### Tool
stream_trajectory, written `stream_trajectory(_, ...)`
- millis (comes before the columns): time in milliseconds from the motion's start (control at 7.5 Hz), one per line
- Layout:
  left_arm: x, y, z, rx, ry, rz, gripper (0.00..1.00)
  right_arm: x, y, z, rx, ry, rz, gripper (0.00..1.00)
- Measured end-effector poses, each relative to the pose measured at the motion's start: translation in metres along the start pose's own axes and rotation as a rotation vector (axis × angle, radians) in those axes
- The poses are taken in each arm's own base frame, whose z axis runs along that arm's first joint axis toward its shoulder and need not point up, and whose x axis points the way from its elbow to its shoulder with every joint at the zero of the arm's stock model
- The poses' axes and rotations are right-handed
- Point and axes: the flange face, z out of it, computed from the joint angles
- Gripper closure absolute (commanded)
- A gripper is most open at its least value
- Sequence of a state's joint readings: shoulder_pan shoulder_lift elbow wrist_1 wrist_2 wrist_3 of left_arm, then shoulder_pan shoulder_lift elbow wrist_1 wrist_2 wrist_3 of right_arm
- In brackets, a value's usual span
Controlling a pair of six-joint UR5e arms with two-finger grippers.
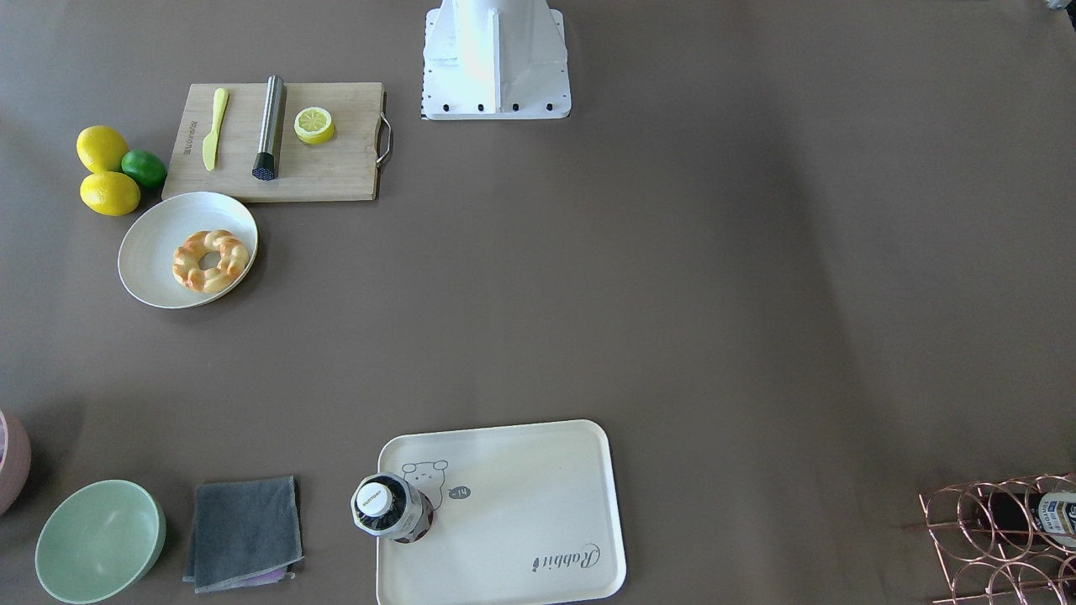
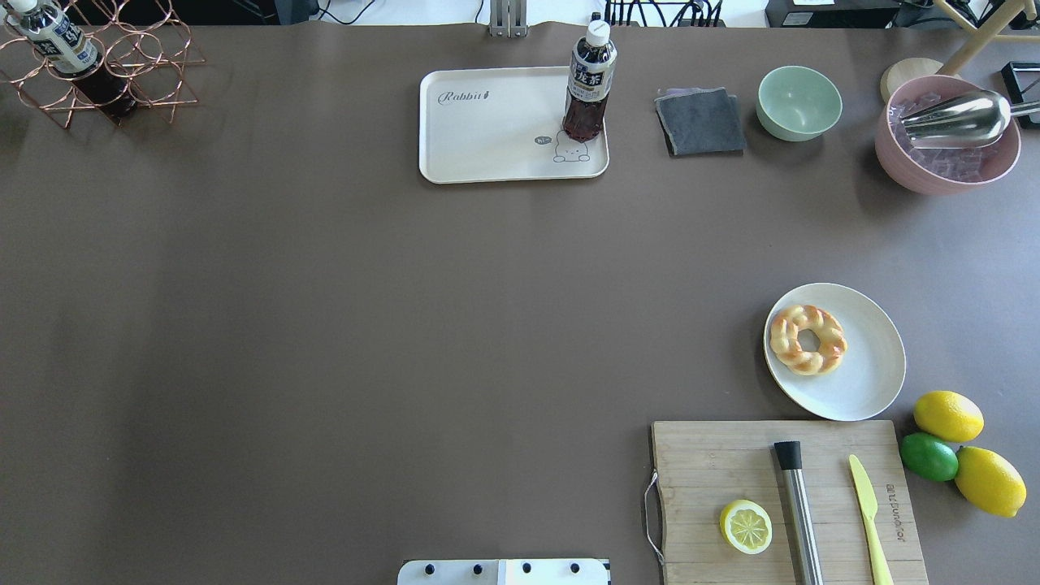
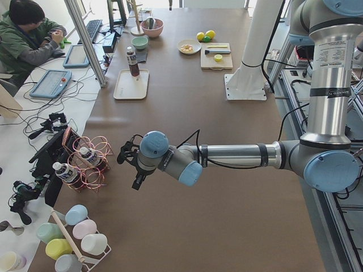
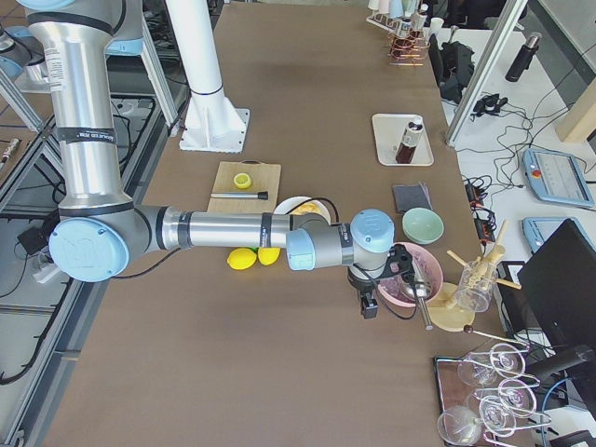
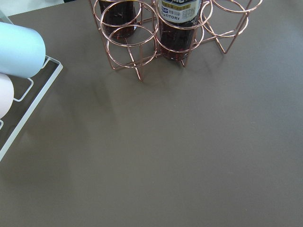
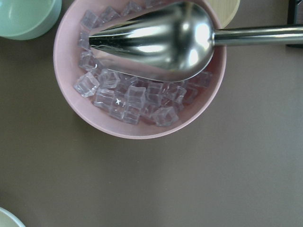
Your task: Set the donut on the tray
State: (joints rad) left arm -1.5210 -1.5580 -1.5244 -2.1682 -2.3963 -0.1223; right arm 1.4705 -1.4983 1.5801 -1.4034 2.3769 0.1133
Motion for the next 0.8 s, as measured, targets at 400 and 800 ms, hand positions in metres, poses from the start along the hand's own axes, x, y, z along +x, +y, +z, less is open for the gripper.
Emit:
stream_trajectory(400,0.003,0.0,0.002,-0.003,0.003,0.005,0.0,-0.11,0.016,0.042,-0.019,0.024,0.094,0.01)
stream_trajectory(800,0.005,-0.002,0.001,0.001,0.004,0.007,0.0,-0.154,0.087,0.098,0.04,-0.053,0.147,0.04)
